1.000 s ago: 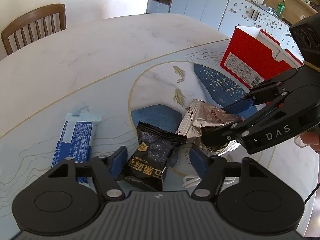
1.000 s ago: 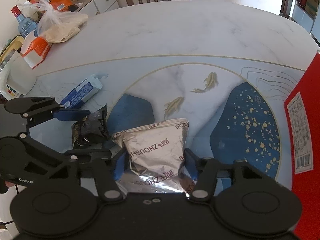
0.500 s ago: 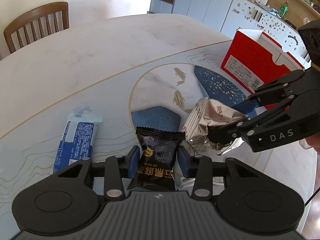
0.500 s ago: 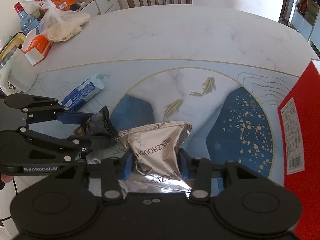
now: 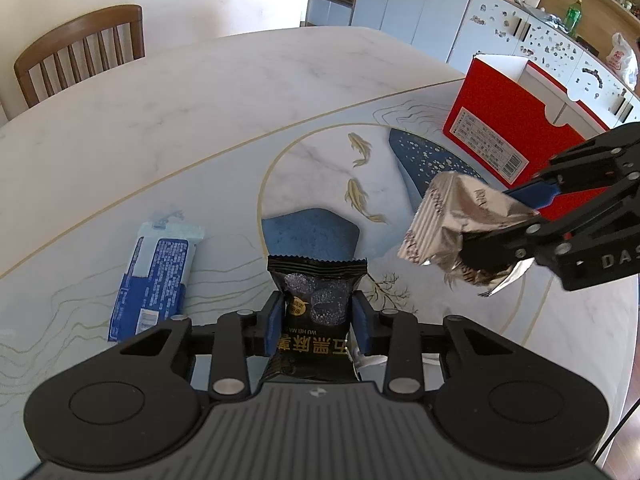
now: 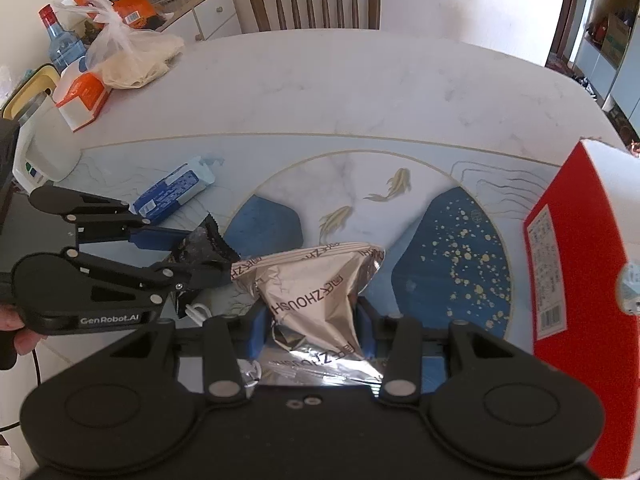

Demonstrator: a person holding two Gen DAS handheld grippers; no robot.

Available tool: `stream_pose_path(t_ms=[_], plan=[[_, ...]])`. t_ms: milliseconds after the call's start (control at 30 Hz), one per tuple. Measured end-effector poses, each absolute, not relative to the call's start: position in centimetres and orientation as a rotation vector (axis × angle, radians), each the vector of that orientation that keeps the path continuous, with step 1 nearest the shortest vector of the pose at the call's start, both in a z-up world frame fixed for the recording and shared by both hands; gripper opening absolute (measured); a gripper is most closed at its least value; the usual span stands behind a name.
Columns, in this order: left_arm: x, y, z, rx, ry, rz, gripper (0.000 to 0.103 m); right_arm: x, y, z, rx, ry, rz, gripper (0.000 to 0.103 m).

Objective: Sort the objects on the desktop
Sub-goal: 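Lift and carry the black packet and silver foil bag over the red box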

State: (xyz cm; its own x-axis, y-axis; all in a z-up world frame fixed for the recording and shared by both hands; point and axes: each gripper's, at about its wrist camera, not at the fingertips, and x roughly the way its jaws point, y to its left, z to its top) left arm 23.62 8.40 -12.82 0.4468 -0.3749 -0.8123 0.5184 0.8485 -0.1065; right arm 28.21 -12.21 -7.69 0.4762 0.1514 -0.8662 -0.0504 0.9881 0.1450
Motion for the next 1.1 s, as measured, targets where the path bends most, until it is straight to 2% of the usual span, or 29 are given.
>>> stream_pose_path(t_ms=[500,1100], plan=[[22.2,8.5,-11.4,0.132,0.962,-0.535,0.033,26.0,-12.5,-5.0,0.084,1.028,0.12,0.044],[19.7,5.8,-5.7,0.119,0.947,-0.59,0.033,22.7,-14.5,-0.7,0.082,0.966,0.106,0.044]])
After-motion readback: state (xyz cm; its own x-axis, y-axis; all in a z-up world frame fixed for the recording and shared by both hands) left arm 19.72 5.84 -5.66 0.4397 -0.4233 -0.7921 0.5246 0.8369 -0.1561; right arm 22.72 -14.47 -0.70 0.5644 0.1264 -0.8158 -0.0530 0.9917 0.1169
